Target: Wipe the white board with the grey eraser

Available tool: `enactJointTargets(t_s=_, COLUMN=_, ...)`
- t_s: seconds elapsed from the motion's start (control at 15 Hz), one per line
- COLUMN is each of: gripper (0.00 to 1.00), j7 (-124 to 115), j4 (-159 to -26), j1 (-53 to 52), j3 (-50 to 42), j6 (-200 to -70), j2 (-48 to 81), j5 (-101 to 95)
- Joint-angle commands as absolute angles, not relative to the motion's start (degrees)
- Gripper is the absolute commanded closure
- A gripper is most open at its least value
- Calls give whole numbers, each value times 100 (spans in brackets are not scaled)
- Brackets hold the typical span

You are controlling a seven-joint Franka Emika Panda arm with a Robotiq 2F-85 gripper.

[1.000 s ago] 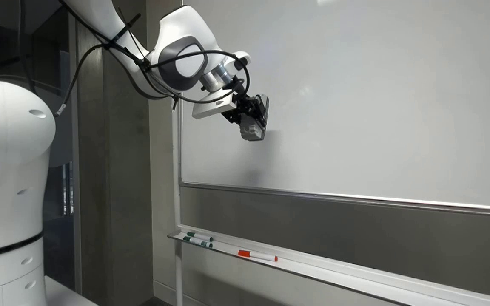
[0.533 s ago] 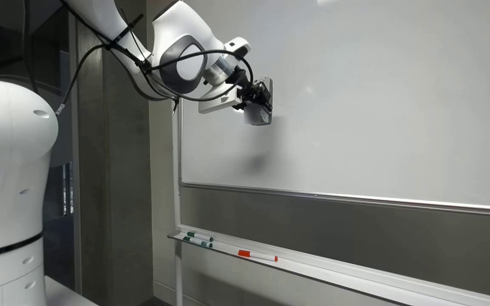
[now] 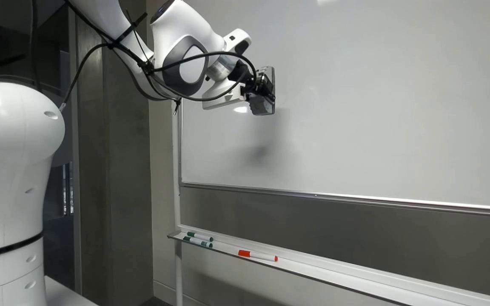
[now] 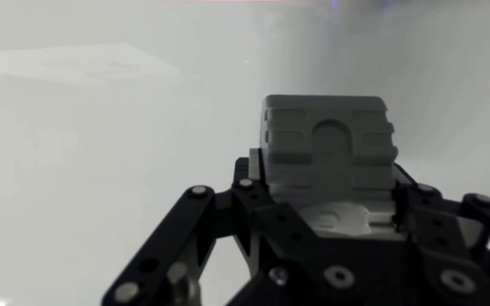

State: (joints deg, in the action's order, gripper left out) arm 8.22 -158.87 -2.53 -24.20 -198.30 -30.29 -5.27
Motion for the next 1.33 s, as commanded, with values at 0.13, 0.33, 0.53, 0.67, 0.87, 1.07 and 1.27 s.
enactJointTargets(t_s=0.13, gripper=62, j7=822, j4=-15884, j1=-349, j3=-2571, j6=-19827, j2=-3328, j5=-577)
enactJointTargets(t_s=0.33, gripper=62, j7=808, j4=-15884, j1=-403, j3=-2622, j6=-19826, j2=-3325, j5=-589)
enactJointTargets(t_s=0.53, gripper=62, j7=772, j4=-15885, j1=-676, j3=-2829, j6=-19821, j2=-3297, j5=-666)
enactJointTargets(t_s=0.67, gripper=62, j7=773, j4=-15886, j1=-738, j3=-2854, j6=-19818, j2=-3261, j5=-668)
enactJointTargets(t_s=0.87, gripper=62, j7=787, j4=-15893, j1=-755, j3=-2849, j6=-19797, j2=-3247, j5=-681)
enactJointTargets(t_s=1.07, gripper=62, j7=817, j4=-15896, j1=-680, j3=-2820, j6=-19710, j2=-3284, j5=-707)
enactJointTargets(t_s=1.27, gripper=62, j7=794, j4=-15896, j1=-735, j3=-2896, j6=-19727, j2=-3291, j5=-708)
